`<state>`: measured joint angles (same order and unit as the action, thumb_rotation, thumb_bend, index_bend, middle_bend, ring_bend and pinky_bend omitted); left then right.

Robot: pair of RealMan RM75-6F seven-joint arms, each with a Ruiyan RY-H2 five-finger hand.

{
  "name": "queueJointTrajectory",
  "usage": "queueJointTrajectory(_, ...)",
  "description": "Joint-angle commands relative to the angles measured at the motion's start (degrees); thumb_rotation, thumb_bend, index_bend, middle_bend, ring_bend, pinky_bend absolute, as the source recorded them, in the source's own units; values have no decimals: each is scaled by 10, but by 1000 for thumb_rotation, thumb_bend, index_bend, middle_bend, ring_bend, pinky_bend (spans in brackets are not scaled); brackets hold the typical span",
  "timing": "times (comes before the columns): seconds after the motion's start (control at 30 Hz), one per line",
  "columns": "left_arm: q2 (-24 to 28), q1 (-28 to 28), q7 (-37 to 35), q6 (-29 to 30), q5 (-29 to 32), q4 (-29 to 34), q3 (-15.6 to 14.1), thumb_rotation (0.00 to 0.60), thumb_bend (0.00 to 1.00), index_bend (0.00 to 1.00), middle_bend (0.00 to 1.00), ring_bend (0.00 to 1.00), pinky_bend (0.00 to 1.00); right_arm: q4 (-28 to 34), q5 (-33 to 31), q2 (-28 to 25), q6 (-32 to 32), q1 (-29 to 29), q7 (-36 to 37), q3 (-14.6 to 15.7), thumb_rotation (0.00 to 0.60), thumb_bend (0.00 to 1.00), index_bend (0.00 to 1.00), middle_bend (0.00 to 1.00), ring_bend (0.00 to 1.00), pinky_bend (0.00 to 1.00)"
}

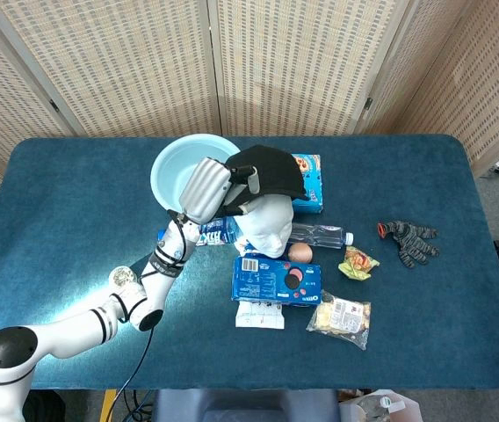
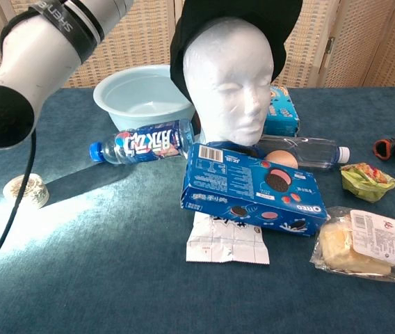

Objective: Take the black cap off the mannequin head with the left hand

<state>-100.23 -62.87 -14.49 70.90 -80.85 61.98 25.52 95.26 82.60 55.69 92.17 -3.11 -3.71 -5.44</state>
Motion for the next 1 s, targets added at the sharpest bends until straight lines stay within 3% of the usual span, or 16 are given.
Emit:
queueJointTrajectory(0.03, -1, -7, 4, 3, 13, -17, 15, 600, 288, 656, 1000, 1000, 1000, 0, 0, 0, 1, -1, 1, 0, 600, 255, 220, 309, 251, 313)
queueJointTrajectory(0.47, 37, 12, 8, 33, 50, -57, 43, 600, 287, 651, 1000, 1000, 1000, -1, 3, 1, -2, 2, 4, -1, 600, 255, 220, 309, 251, 313)
queueJointTrajectory(0.63, 73, 46, 4, 61, 42, -41, 30, 600, 287, 650, 1000, 1000, 1000, -1, 6, 2, -6, 5, 3, -1, 600, 256, 220, 309, 251, 313)
queueJointTrajectory(1.0, 142, 155, 16, 121, 20, -3, -34, 600, 287, 649, 1000, 1000, 1000, -3, 11, 3, -15, 13, 5, 0, 600, 256, 220, 309, 251, 313)
